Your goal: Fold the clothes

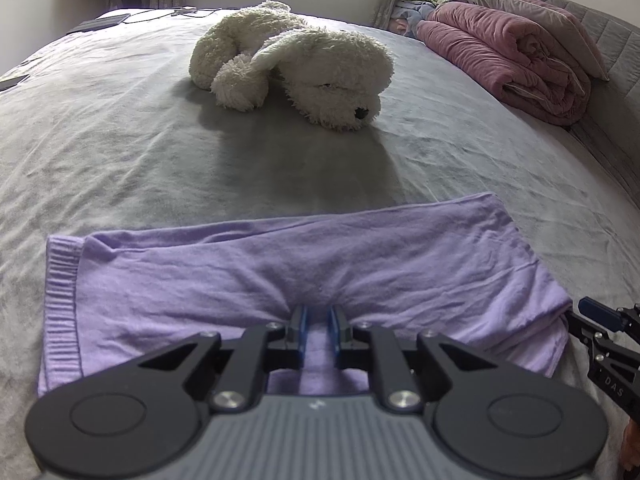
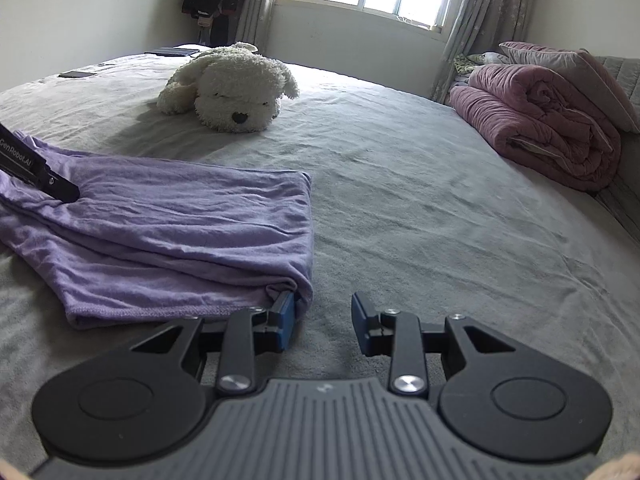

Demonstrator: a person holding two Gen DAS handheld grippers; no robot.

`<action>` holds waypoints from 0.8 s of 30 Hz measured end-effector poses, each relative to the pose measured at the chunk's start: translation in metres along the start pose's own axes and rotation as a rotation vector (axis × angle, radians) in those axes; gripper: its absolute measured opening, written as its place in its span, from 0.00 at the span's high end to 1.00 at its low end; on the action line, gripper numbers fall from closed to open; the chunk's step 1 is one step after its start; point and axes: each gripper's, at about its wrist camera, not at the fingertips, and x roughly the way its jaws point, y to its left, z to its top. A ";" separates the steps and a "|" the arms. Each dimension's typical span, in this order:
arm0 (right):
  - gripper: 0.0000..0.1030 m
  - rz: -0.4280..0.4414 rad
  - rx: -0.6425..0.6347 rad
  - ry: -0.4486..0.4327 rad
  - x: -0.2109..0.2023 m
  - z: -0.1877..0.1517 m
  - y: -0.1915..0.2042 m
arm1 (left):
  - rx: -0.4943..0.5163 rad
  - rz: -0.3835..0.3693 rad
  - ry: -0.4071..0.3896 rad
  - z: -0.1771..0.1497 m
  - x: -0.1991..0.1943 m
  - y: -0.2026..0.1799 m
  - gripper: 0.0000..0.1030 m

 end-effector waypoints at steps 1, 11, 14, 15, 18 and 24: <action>0.66 0.003 0.005 0.004 0.001 0.001 0.000 | 0.002 0.000 0.000 0.000 0.000 0.000 0.88; 0.97 -0.015 0.049 0.000 0.003 0.002 -0.001 | 0.023 -0.006 0.005 0.000 0.002 0.000 0.88; 0.98 -0.029 0.017 -0.018 -0.001 0.001 0.002 | 0.029 -0.004 0.005 0.000 0.002 -0.001 0.88; 0.98 -0.034 0.006 -0.024 -0.002 0.001 0.003 | 0.032 -0.002 0.004 0.000 0.003 -0.001 0.88; 0.97 -0.049 -0.027 -0.041 -0.005 0.000 0.006 | 0.044 0.004 0.001 0.000 0.003 -0.002 0.88; 0.97 -0.056 -0.079 -0.069 -0.013 -0.001 0.012 | 0.044 0.002 0.002 0.000 0.003 -0.001 0.88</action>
